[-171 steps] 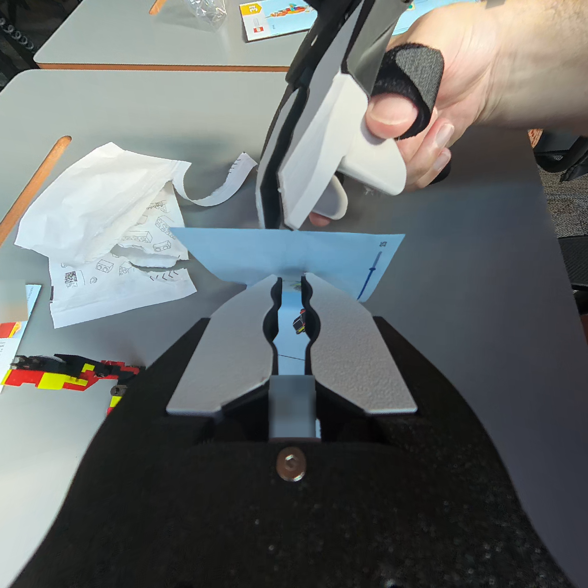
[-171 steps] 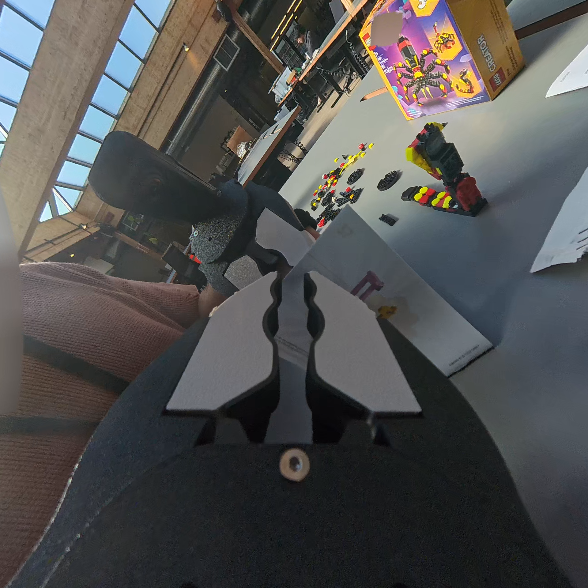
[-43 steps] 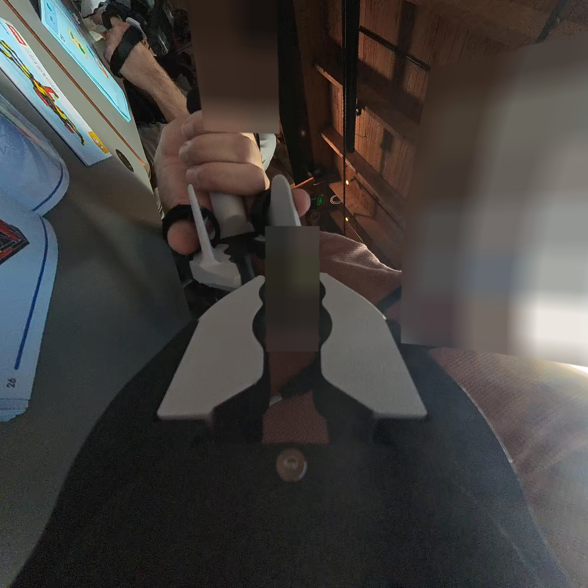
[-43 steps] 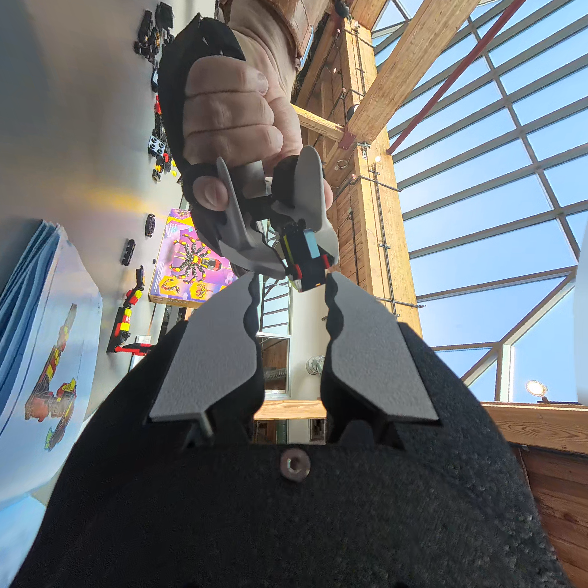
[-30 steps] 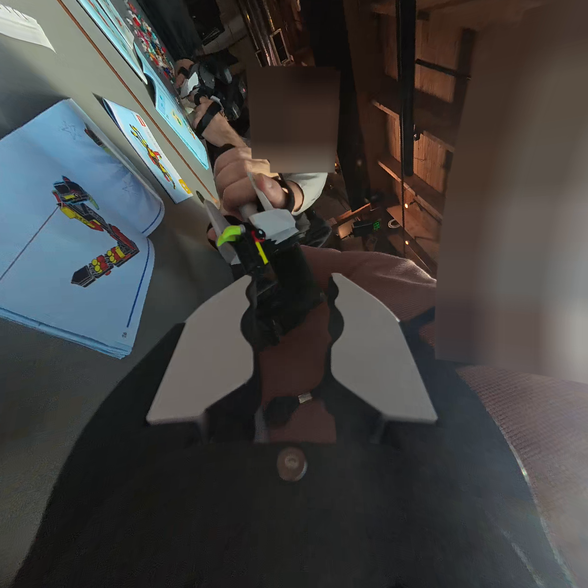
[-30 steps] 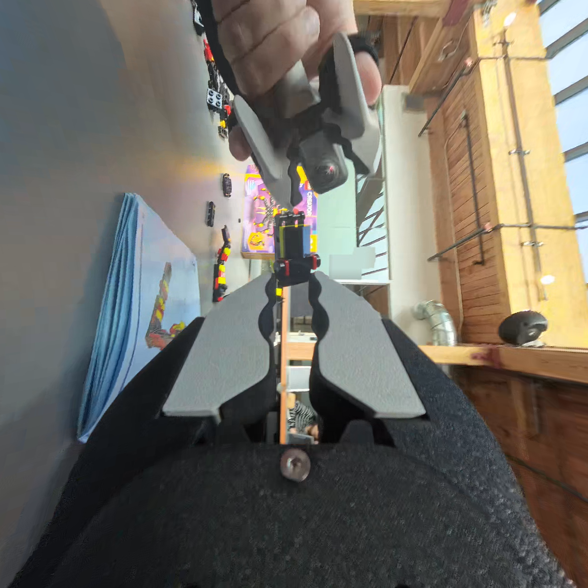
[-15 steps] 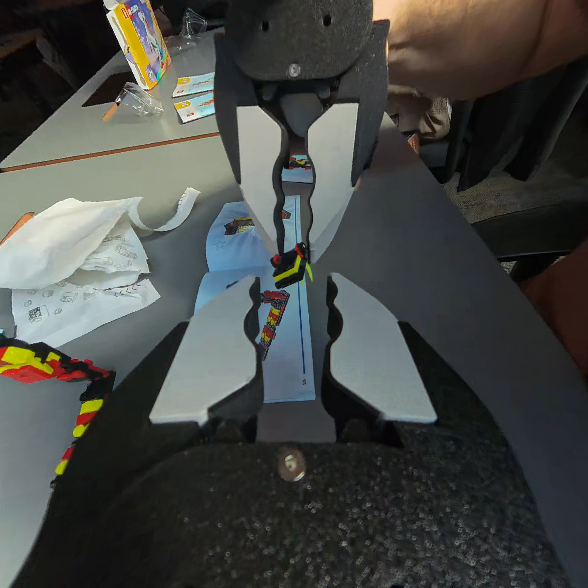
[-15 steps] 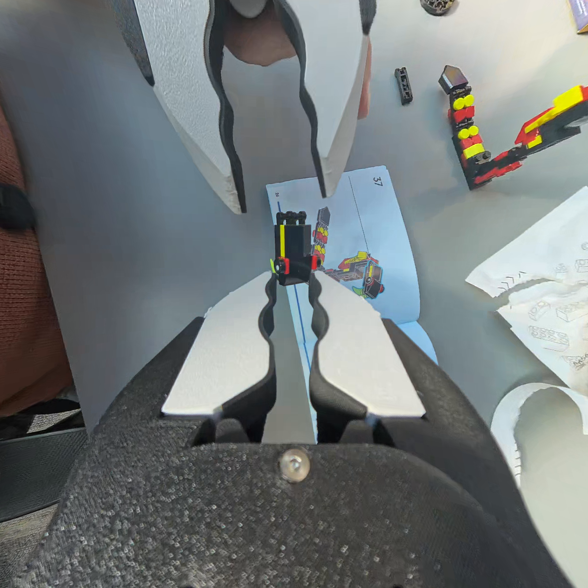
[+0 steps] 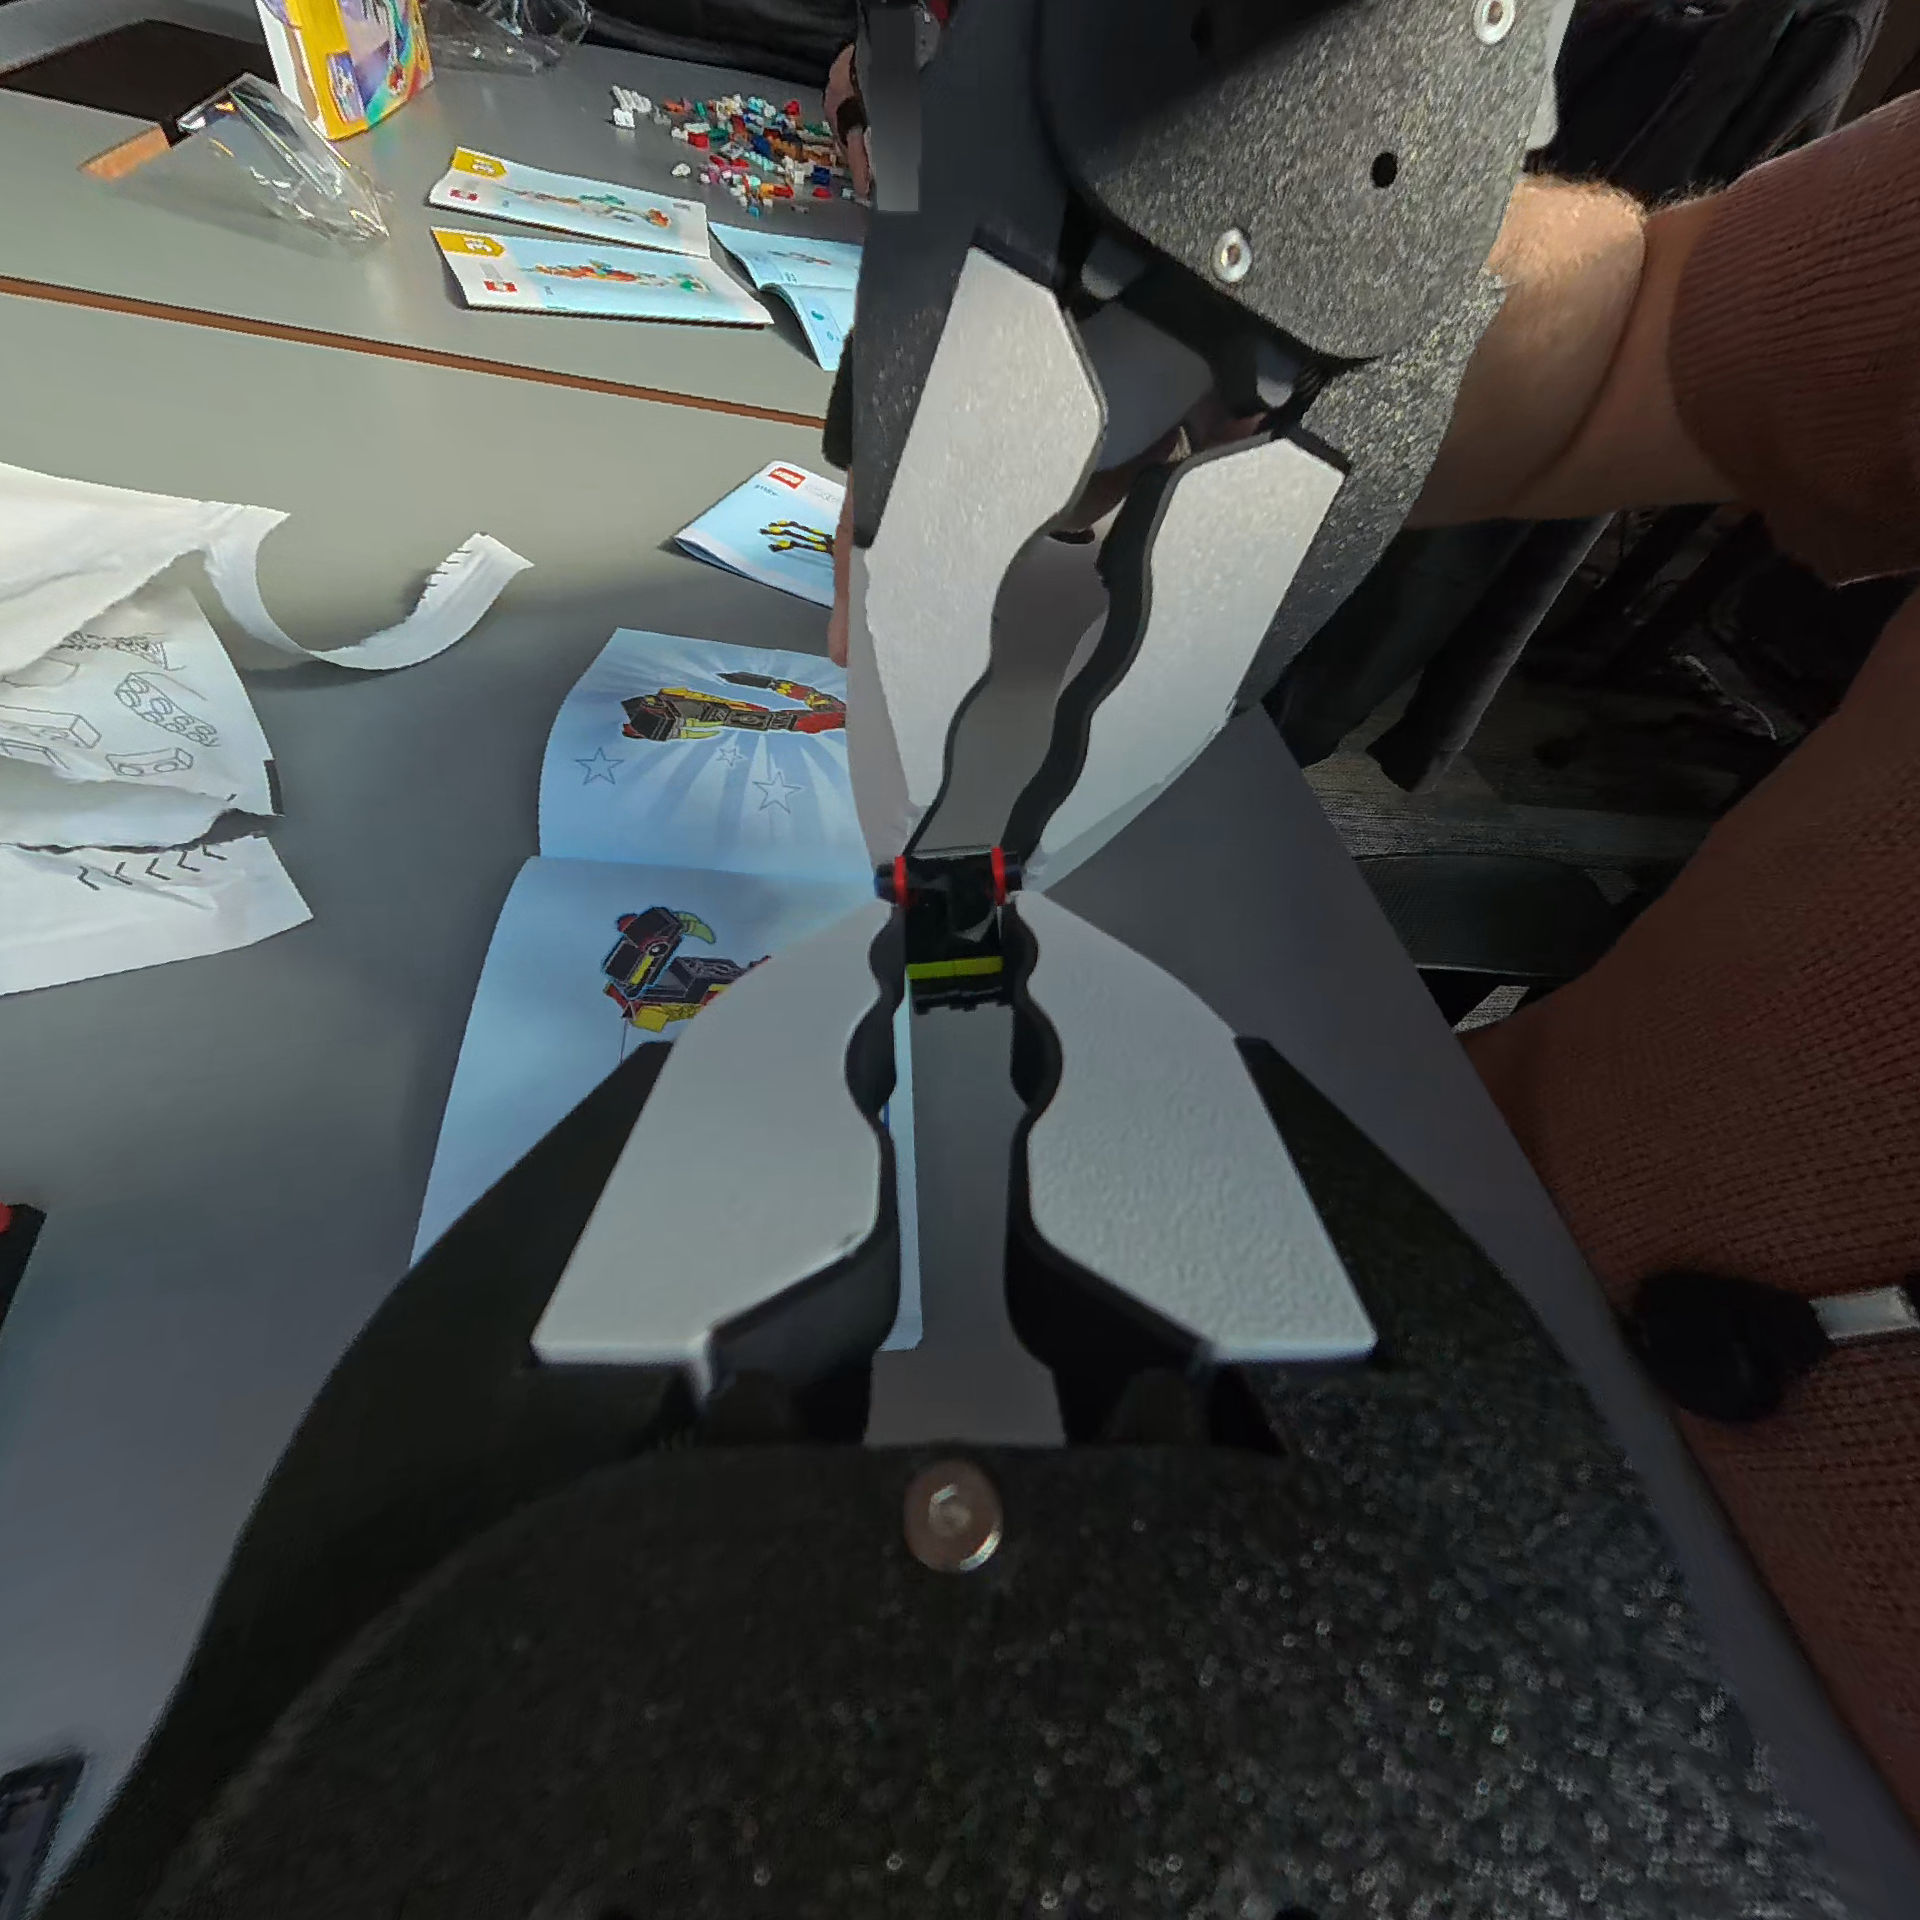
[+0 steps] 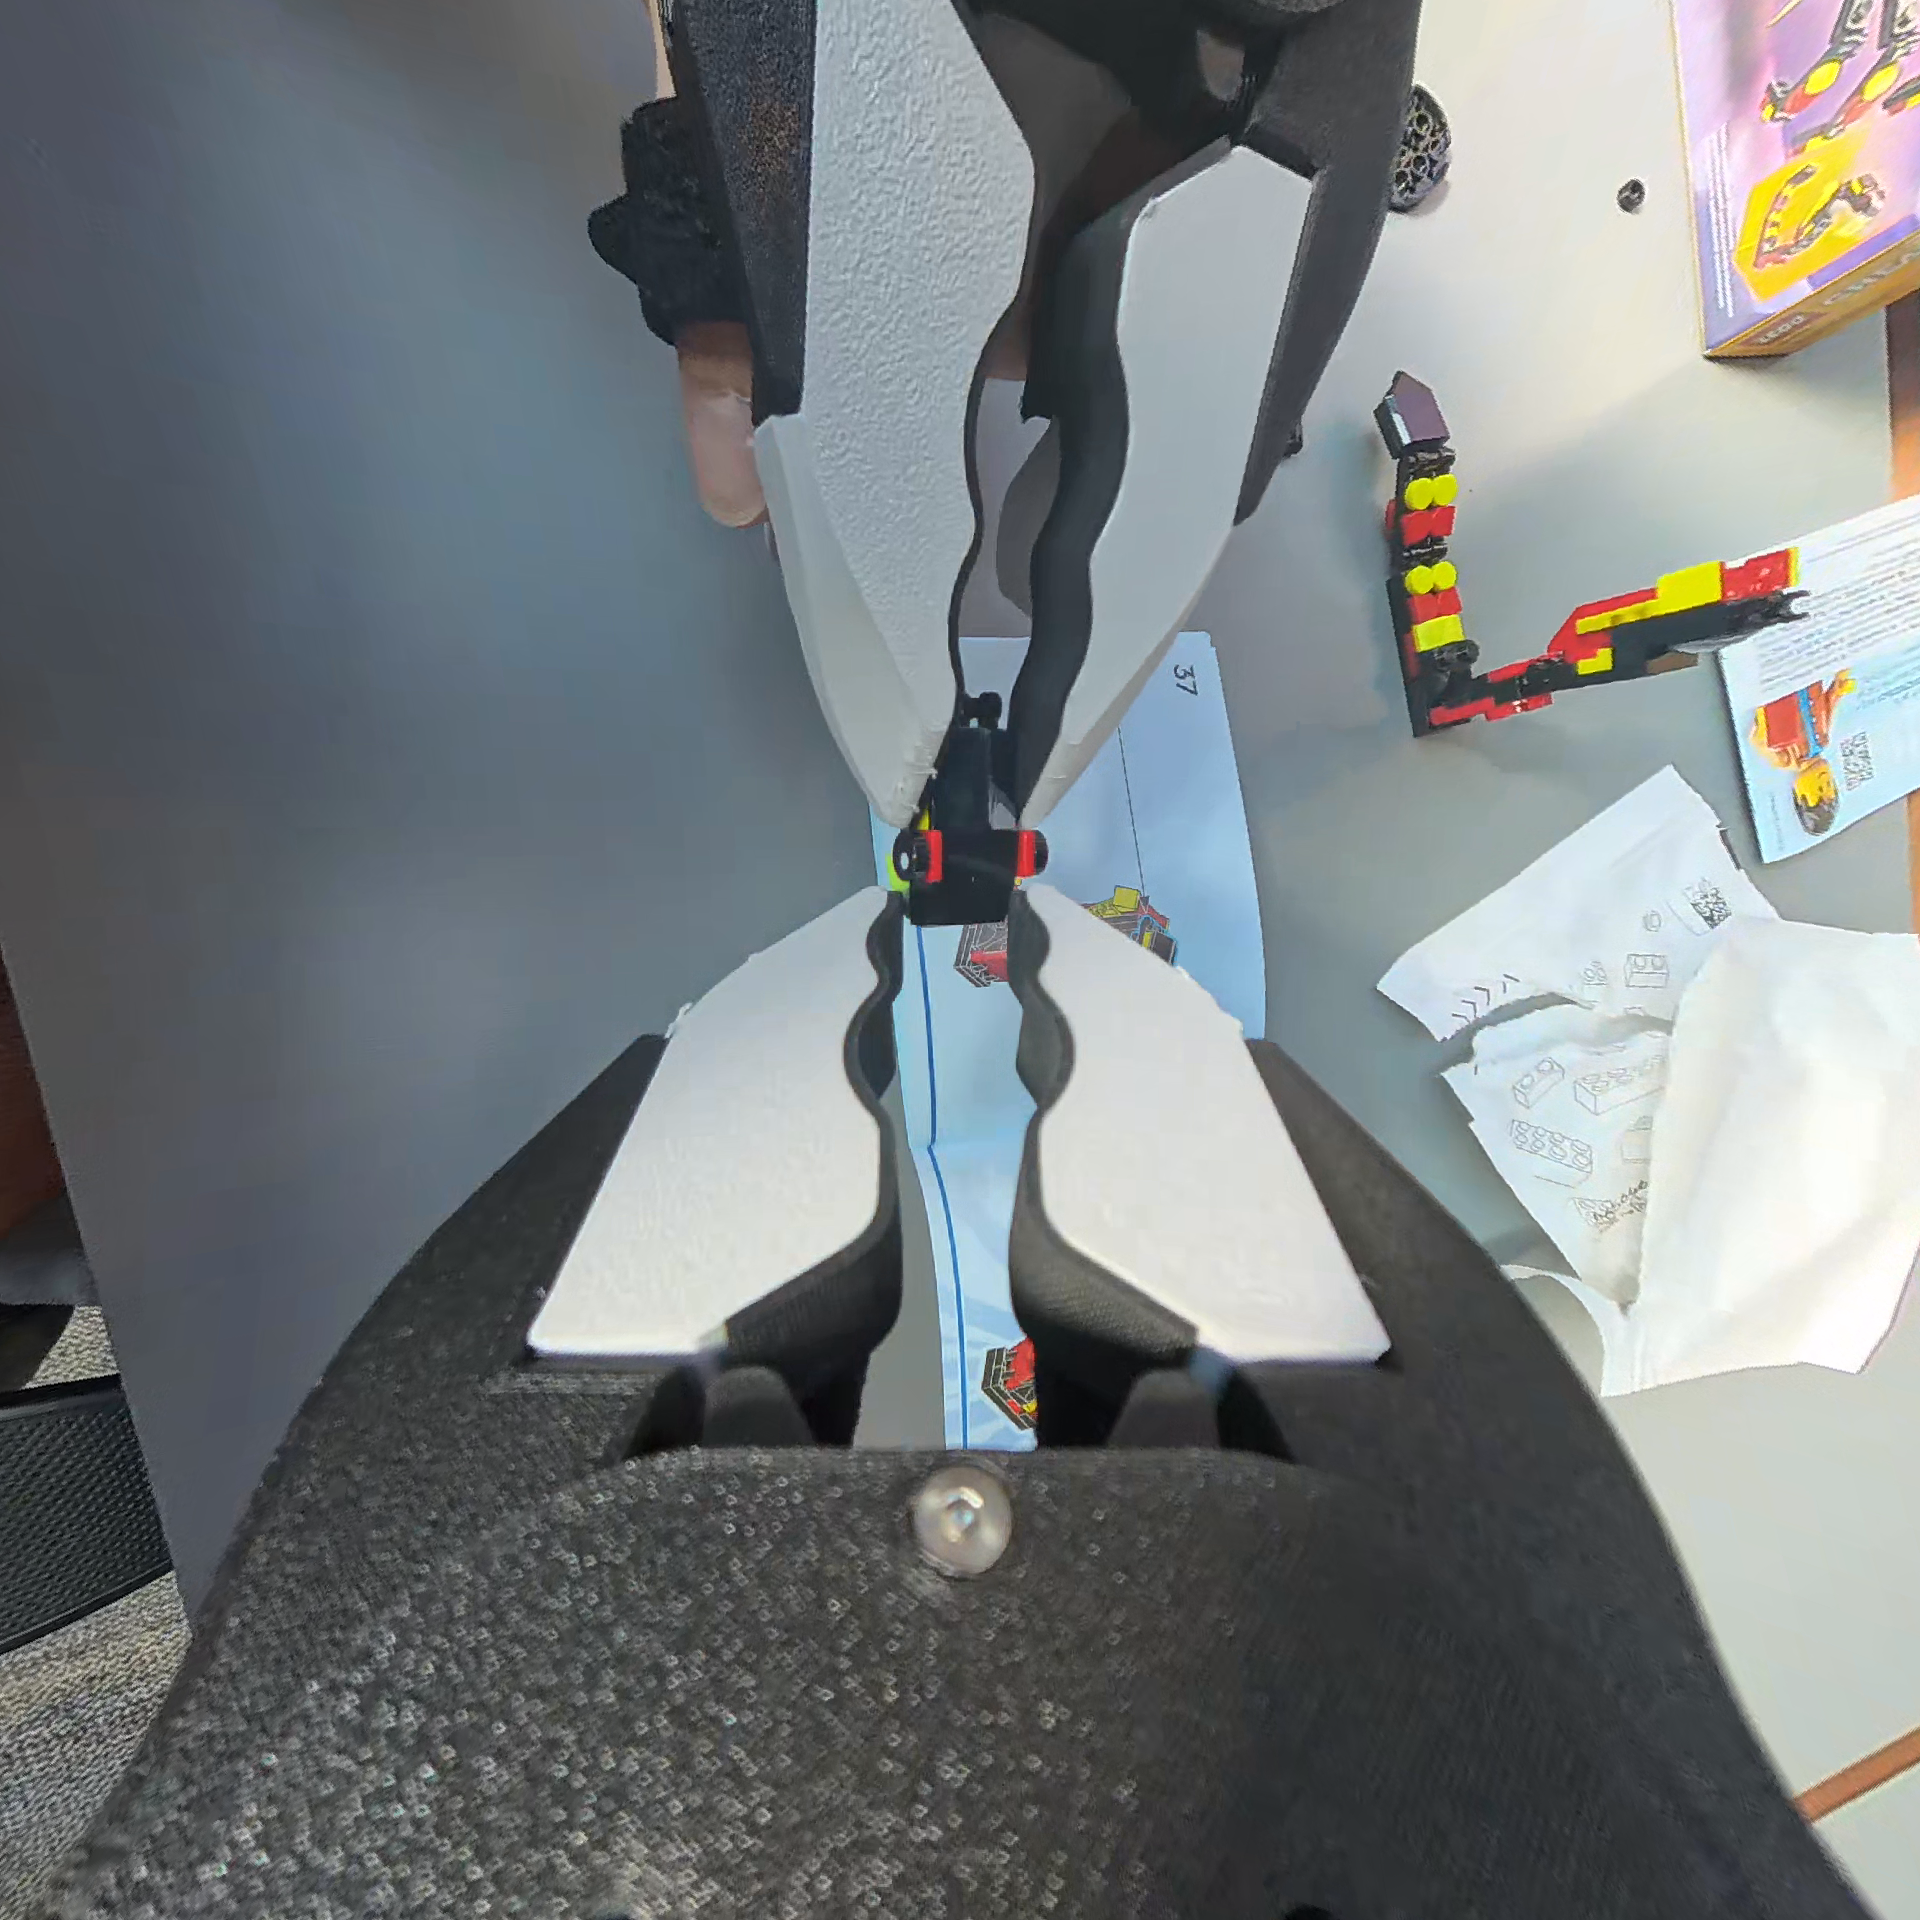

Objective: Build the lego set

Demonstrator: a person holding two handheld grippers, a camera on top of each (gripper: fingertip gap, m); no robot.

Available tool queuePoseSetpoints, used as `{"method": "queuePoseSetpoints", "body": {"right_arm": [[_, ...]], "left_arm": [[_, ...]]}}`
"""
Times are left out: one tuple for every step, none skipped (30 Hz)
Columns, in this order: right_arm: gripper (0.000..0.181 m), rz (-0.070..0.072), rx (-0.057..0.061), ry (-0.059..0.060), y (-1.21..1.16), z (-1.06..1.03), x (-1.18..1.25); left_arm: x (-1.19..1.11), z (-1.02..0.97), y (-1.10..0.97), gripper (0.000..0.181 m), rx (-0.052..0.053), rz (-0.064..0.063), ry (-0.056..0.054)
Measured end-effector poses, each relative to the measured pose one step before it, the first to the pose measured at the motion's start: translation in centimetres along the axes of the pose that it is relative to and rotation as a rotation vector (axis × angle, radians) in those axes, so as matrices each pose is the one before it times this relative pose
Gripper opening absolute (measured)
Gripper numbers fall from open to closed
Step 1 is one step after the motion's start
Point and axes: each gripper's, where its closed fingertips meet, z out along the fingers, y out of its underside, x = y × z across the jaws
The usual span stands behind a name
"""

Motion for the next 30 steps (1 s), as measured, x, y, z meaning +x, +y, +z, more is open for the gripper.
{"method": "queuePoseSetpoints", "body": {"right_arm": [[0.019, 0.0074, 0.0064, -0.0013, -0.004, 0.043, 0.047], [0.019, 0.0133, 0.0185, -0.0047, -0.059, -0.005, 0.019], [0.025, 0.0238, 0.0295, -0.0033, -0.069, -0.046, 0.108], [0.033, 0.0388, 0.0335, -0.0224, 0.015, -0.055, -0.033], [0.037, 0.0575, 0.0539, -0.0477, -0.142, -0.122, -0.228], [0.038, 0.0675, 0.0777, -0.0573, -0.429, -0.205, -0.233], [0.037, 0.0596, 0.1000, -0.0612, -0.777, -0.328, -0.317], [0.034, 0.0468, 0.1039, -0.0539, -0.915, -0.419, -0.283], [0.033, 0.0388, 0.0825, -0.0176, -0.761, -0.350, 0.141], [0.032, 0.0190, 0.0430, -0.0112, -0.326, -0.145, 0.066], [0.032, 0.0040, 0.0104, 0.0010, 0.028, 0.082, 0.097], [0.032, -0.0128, 0.0024, 0.0104, 0.048, 0.181, 0.076], [0.032, -0.0179, 0.0126, -0.0018, -0.154, 0.175, -0.185], [0.031, -0.0071, 0.0124, -0.0111, -0.231, 0.147, -0.275], [0.028, -0.0055, 0.0034, 0.0000, -0.148, 0.126, -0.066], [0.026, -0.0117, -0.0037, 0.0059, -0.003, 0.076, 0.063], [0.026, -0.0047, 0.0008, -0.0014, -0.034, 0.010, 0.009], [0.026, 0.0047, 0.0069, -0.0039, -0.091, -0.003, -0.009], [0.026, 0.0032, 0.0043, -0.0052, -0.026, -0.003, 0.004], [0.026, -0.0016, 0.0041, 0.0020, -0.010, -0.027, 0.118], [0.026, 0.0013, 0.0044, 0.0129, -0.010, -0.096, 0.325], [0.026, 0.0029, 0.0048, 0.0187, -0.057, -0.215, 0.483], [0.026, 0.0016, 0.0069, 0.0201, -0.172, -0.327, 0.630], [0.026, -0.0046, -0.0011, 0.0255, -0.258, -0.391, 0.906], [0.026, -0.0164, -0.0010, 0.0359, -0.420, -0.399, 1.286], [0.026, -0.0163, -0.0066, 0.0301, -0.446, -0.263, 1.501], [0.026, -0.0090, -0.0045, 0.0262, -0.469, -0.046, 1.688], [0.026, -0.0209, -0.0155, 0.0299, -0.263, 0.214, 1.816], [0.026, -0.0381, -0.0215, 0.0213, -0.050, 0.452, 1.648], [0.026, -0.0292, -0.0055, -0.0009, -0.148, 0.581, 1.265]], "left_arm": [[-0.033, -0.004, -0.033, 0.017, 0.0032, 0.0051, -0.0030], [0.027, -0.073, -0.072, 0.017, 0.0076, 0.0033, 0.0029], [0.062, -0.141, -0.197, 0.017, 0.0166, 0.0044, 0.0051], [0.071, -0.205, -0.275, 0.017, 0.0227, 0.0089, 0.0028], [0.016, -0.239, -0.282, 0.017, 0.0214, 0.0123, -0.0037], [0.051, -0.215, -0.236, 0.017, 0.0181, 0.0148, -0.0014], [0.135, -0.180, -0.237, 0.017, 0.0190, 0.0188, 0.0046], [0.119, -0.165, -0.245, 0.017, 0.0200, 0.0216, 0.0011], [0.105, -0.139, -0.240, 0.017, 0.0189, 0.0193, -0.0001], [0.133, -0.096, -0.263, 0.017, 0.0195, 0.0113, 0.0041], [0.085, -0.053, -0.240, 0.017, 0.0156, 0.0043, 0.0039], [0.052, -0.001, -0.101, 0.017, 0.0051, -0.0009, 0.0038], [0.049, 0.029, -0.035, 0.017, 0.0013, -0.0049, 0.0054], [0.011, 0.023, -0.019, 0.017, 0.0007, -0.0055, 0.0032], [0.001, 0.026, 0.030, 0.017, -0.0015, -0.0027, 0.0016], [0.024, 0.000, -0.009, 0.017, 0.0004, -0.0029, 0.0030], [0.007, -0.033, -0.057, 0.017, 0.0050, -0.0088, 0.0034], [0.008, -0.041, -0.081, 0.017, 0.0083, -0.0132, 0.0045], [-0.010, -0.026, -0.096, 0.018, 0.0081, -0.0145, 0.0033], [-0.187, -0.097, -0.102, 0.023, 0.0068, -0.0111, -0.0089], [-0.466, -0.285, -0.109, 0.034, 0.0018, 0.0005, -0.0266], [-0.801, -0.564, -0.096, 0.038, -0.0071, 0.0150, -0.0431], [-1.200, -0.825, -0.184, 0.039, -0.0093, 0.0227, -0.0584], [-1.698, -0.935, -0.261, 0.039, -0.0110, 0.0219, -0.0760], [-2.117, -0.839, -0.152, 0.039, -0.0254, 0.0198, -0.0865], [-2.108, -0.543, -0.005, 0.039, -0.0401, 0.0265, -0.0725], [-1.926, -0.205, 0.075, 0.038, -0.0431, 0.0357, -0.0559], [-1.816, 0.096, 0.109, 0.036, -0.0365, 0.0370, -0.0509], [-1.481, 0.392, 0.216, 0.034, -0.0342, 0.0356, -0.0338], [-0.996, 0.651, 0.474, 0.034, -0.0418, 0.0306, -0.0074]]}}
